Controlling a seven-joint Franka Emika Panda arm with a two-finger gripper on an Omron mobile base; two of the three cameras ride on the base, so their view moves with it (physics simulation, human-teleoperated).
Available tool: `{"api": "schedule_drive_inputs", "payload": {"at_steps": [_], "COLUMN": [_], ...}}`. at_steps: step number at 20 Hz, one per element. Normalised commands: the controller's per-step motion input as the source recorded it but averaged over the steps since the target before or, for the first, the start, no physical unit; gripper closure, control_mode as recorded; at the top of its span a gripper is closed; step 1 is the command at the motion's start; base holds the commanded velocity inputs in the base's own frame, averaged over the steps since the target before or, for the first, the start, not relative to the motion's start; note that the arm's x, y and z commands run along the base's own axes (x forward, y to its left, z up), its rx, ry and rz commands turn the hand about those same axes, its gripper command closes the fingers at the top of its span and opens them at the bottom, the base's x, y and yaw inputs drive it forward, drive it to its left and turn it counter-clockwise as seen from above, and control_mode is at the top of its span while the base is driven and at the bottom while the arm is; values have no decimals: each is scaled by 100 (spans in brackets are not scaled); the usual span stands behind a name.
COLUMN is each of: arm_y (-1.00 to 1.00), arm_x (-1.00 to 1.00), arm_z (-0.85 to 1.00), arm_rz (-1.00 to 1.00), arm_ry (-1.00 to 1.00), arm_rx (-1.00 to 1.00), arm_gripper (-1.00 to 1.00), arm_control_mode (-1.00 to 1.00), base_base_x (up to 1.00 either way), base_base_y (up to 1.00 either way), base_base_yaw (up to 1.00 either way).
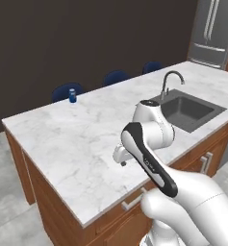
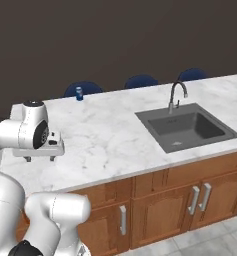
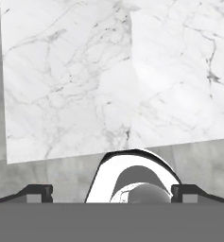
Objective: Four empty soda cans are scattered around the kitchen. Gather all the cans and cluster them next to the stove for recycling.
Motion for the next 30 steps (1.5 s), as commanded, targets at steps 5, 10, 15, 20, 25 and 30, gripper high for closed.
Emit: {"api": "schedule_drive_inputs", "payload": {"at_steps": [5, 10, 15, 20, 25, 30], "arm_y": [0, 0, 0, 0, 0, 0], "arm_x": [0, 0, 0, 0, 0, 0], "arm_z": [0, 0, 0, 0, 0, 0], "arm_rz": [0, 0, 0, 0, 0, 0], "arm_ry": [0, 0, 0, 0, 0, 0], "arm_rx": [0, 0, 0, 0, 0, 0], "arm_gripper": [-100, -100, -100, -100, -100, -100], "arm_control_mode": [100, 100, 100, 100, 100, 100], "base_base_x": [-27, -10, -6, -5, 0, 3], "base_base_y": [70, 81, 84, 90, 91, 83], "base_base_yaw": [0, 0, -4, -6, -8, -8]}}
